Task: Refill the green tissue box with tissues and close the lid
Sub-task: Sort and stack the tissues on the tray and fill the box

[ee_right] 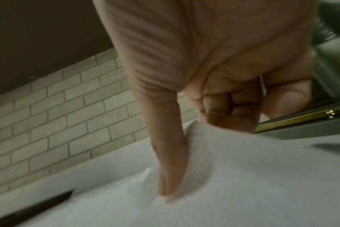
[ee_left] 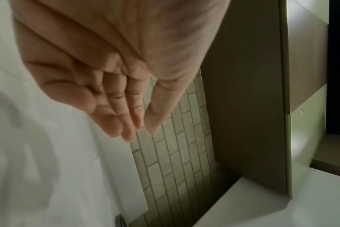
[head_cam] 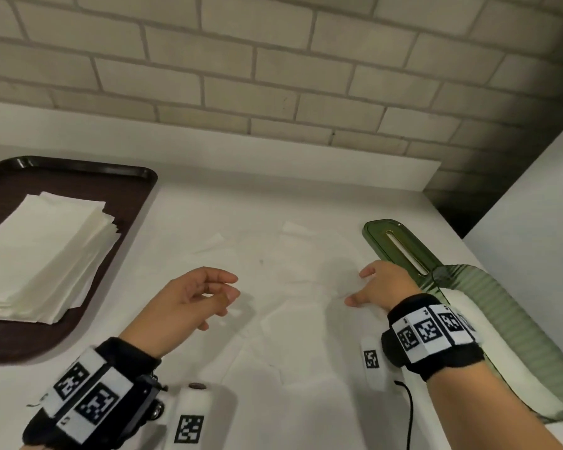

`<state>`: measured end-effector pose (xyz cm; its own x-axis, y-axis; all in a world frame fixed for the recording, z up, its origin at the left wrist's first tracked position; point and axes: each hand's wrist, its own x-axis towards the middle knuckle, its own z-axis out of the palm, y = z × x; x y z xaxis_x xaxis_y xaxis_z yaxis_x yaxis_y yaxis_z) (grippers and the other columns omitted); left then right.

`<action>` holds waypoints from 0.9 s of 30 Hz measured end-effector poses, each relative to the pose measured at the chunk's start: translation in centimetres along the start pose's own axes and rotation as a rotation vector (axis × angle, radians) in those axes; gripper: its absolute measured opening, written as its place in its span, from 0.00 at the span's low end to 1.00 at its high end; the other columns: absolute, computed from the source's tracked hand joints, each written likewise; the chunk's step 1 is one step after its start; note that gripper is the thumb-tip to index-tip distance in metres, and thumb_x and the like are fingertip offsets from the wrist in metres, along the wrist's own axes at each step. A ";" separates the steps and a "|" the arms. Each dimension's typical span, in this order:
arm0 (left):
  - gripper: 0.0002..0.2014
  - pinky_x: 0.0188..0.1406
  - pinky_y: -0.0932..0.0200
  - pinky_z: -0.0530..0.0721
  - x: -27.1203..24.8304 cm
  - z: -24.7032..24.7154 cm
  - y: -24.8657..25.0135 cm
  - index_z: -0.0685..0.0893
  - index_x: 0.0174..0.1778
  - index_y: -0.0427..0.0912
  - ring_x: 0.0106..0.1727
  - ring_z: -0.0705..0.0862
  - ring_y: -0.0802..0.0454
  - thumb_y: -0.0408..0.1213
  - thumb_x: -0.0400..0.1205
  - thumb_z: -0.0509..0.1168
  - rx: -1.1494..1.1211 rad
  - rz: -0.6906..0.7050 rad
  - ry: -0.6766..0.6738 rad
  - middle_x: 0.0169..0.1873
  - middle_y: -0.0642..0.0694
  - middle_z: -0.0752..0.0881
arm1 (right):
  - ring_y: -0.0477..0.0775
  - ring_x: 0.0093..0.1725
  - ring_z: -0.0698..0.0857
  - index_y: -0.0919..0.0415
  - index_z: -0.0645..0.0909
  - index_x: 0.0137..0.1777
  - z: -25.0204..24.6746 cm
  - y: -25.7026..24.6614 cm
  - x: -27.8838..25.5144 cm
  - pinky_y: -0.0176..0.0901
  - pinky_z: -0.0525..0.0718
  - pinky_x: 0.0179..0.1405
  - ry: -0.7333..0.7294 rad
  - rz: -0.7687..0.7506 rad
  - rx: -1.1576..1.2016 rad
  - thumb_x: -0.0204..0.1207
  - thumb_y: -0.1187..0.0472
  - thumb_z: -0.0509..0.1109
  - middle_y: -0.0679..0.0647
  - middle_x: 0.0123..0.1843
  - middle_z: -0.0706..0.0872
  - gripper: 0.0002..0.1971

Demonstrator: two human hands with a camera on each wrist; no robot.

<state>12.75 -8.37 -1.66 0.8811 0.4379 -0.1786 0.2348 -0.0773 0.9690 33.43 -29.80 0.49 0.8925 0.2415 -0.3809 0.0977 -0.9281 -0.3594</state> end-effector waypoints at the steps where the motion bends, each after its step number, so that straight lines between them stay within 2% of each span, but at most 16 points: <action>1: 0.18 0.33 0.62 0.79 0.2 0.5 0.1 0.85 0.51 0.54 0.38 0.87 0.60 0.51 0.65 0.73 -0.006 -0.001 -0.005 0.44 0.52 0.90 | 0.55 0.63 0.79 0.57 0.76 0.66 -0.3 0.5 -0.1 0.45 0.76 0.63 0.013 -0.016 0.086 0.61 0.57 0.84 0.55 0.65 0.80 0.33; 3: 0.14 0.33 0.64 0.81 0.8 1.7 0.1 0.82 0.55 0.52 0.42 0.87 0.61 0.43 0.75 0.73 -0.019 -0.009 -0.018 0.47 0.53 0.89 | 0.51 0.55 0.80 0.55 0.75 0.66 -0.9 1.2 -0.8 0.44 0.79 0.58 0.025 -0.074 0.270 0.61 0.59 0.84 0.53 0.59 0.82 0.33; 5: 0.15 0.36 0.66 0.83 1.3 2.9 0.3 0.79 0.59 0.50 0.50 0.86 0.61 0.39 0.78 0.70 -0.018 -0.038 -0.046 0.53 0.55 0.86 | 0.47 0.47 0.82 0.54 0.74 0.68 -1.7 1.8 -1.6 0.39 0.80 0.48 0.028 -0.179 0.437 0.61 0.59 0.84 0.51 0.50 0.82 0.34; 6: 0.17 0.38 0.67 0.84 1.5 3.5 0.4 0.77 0.62 0.49 0.54 0.85 0.61 0.40 0.77 0.70 -0.019 -0.054 -0.067 0.56 0.56 0.84 | 0.48 0.47 0.84 0.52 0.76 0.67 -2.0 1.9 -2.2 0.42 0.82 0.50 0.025 -0.234 0.509 0.59 0.57 0.85 0.52 0.48 0.83 0.35; 8: 0.26 0.43 0.67 0.84 1.8 4.7 0.7 0.73 0.68 0.48 0.57 0.83 0.62 0.46 0.75 0.72 -0.017 -0.086 -0.124 0.59 0.57 0.81 | 0.52 0.50 0.86 0.45 0.79 0.63 -3.0 1.7 -3.5 0.56 0.83 0.61 0.019 -0.333 0.642 0.48 0.48 0.87 0.55 0.49 0.85 0.39; 9: 0.31 0.45 0.66 0.84 2.0 5.3 0.9 0.72 0.70 0.48 0.58 0.83 0.62 0.50 0.72 0.73 -0.007 -0.097 -0.154 0.60 0.57 0.80 | 0.52 0.49 0.85 0.43 0.80 0.61 -3.4 1.6 -4.1 0.59 0.81 0.64 0.011 -0.379 0.702 0.44 0.44 0.87 0.55 0.48 0.83 0.40; 10: 0.35 0.48 0.65 0.84 2.2 5.9 1.0 0.70 0.72 0.48 0.59 0.82 0.62 0.53 0.71 0.73 0.011 -0.103 -0.176 0.60 0.57 0.80 | 0.53 0.48 0.84 0.43 0.80 0.60 -3.8 1.5 -4.6 0.59 0.79 0.64 -0.001 -0.430 0.758 0.43 0.44 0.87 0.56 0.47 0.82 0.40; 12: 0.42 0.53 0.64 0.84 2.5 7.1 1.4 0.67 0.75 0.46 0.59 0.82 0.61 0.58 0.68 0.74 0.045 -0.102 -0.214 0.61 0.54 0.80 | 0.52 0.45 0.84 0.47 0.79 0.62 -4.8 1.2 -5.8 0.55 0.80 0.61 -0.027 -0.514 0.847 0.53 0.54 0.84 0.56 0.45 0.82 0.33; 13: 0.48 0.56 0.63 0.84 2.7 7.5 1.5 0.66 0.76 0.46 0.60 0.83 0.60 0.62 0.63 0.74 0.050 -0.106 -0.234 0.62 0.52 0.81 | 0.51 0.44 0.85 0.49 0.79 0.63 -5.3 1.2 -6.2 0.51 0.82 0.57 -0.040 -0.542 0.884 0.57 0.61 0.82 0.55 0.44 0.84 0.32; 15: 0.54 0.58 0.61 0.84 3.1 8.5 1.9 0.65 0.77 0.45 0.60 0.84 0.57 0.65 0.56 0.73 0.009 -0.137 -0.259 0.64 0.48 0.81 | 0.52 0.44 0.88 0.51 0.76 0.67 -6.2 1.3 -7.1 0.45 0.86 0.50 -0.064 -0.578 0.947 0.57 0.65 0.78 0.57 0.46 0.87 0.35; 17: 0.47 0.53 0.62 0.85 3.2 9.1 2.3 0.70 0.74 0.42 0.56 0.87 0.54 0.58 0.62 0.78 -0.174 -0.190 -0.277 0.60 0.45 0.85 | 0.56 0.49 0.90 0.48 0.73 0.70 -6.9 1.6 -7.7 0.49 0.88 0.51 -0.042 -0.585 0.959 0.57 0.64 0.78 0.59 0.51 0.89 0.38; 19: 0.31 0.48 0.62 0.88 3.2 9.6 2.7 0.78 0.67 0.36 0.52 0.89 0.52 0.42 0.69 0.75 -0.376 -0.202 -0.323 0.55 0.43 0.89 | 0.57 0.51 0.90 0.45 0.69 0.73 -7.5 2.1 -8.0 0.50 0.88 0.53 0.008 -0.580 0.942 0.64 0.68 0.76 0.58 0.53 0.90 0.38; 21: 0.25 0.47 0.61 0.89 3.2 9.6 2.9 0.81 0.64 0.33 0.50 0.90 0.50 0.33 0.71 0.74 -0.509 -0.153 -0.339 0.54 0.39 0.89 | 0.54 0.49 0.91 0.45 0.67 0.73 -7.9 2.6 -7.8 0.48 0.89 0.52 0.033 -0.581 0.935 0.69 0.71 0.74 0.55 0.50 0.91 0.36; 22: 0.26 0.46 0.61 0.89 3.3 9.5 3.1 0.81 0.62 0.33 0.50 0.90 0.49 0.33 0.68 0.77 -0.559 -0.125 -0.325 0.54 0.38 0.89 | 0.53 0.48 0.91 0.46 0.68 0.72 -8.1 2.9 -7.9 0.46 0.89 0.51 0.037 -0.576 0.935 0.70 0.72 0.73 0.54 0.49 0.92 0.34; 25: 0.37 0.42 0.61 0.88 3.8 9.1 3.2 0.87 0.55 0.36 0.51 0.90 0.46 0.39 0.49 0.87 -0.619 0.002 -0.292 0.53 0.37 0.89 | 0.55 0.47 0.91 0.54 0.80 0.64 -8.7 3.8 -8.0 0.44 0.90 0.45 0.035 -0.594 0.925 0.71 0.74 0.71 0.54 0.47 0.93 0.23; 27: 0.32 0.44 0.63 0.87 3.7 9.4 3.8 0.91 0.49 0.41 0.52 0.90 0.48 0.42 0.47 0.87 -0.580 0.126 -0.286 0.51 0.40 0.90 | 0.58 0.48 0.91 0.57 0.85 0.57 -9.1 4.4 -8.2 0.43 0.90 0.44 0.064 -0.609 0.903 0.72 0.74 0.70 0.55 0.47 0.92 0.17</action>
<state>20.72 -15.43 -0.25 0.9805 0.1959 -0.0182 -0.0667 0.4177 0.9061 30.54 -38.45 9.80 0.8279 0.5504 0.1084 0.1952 -0.1015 -0.9755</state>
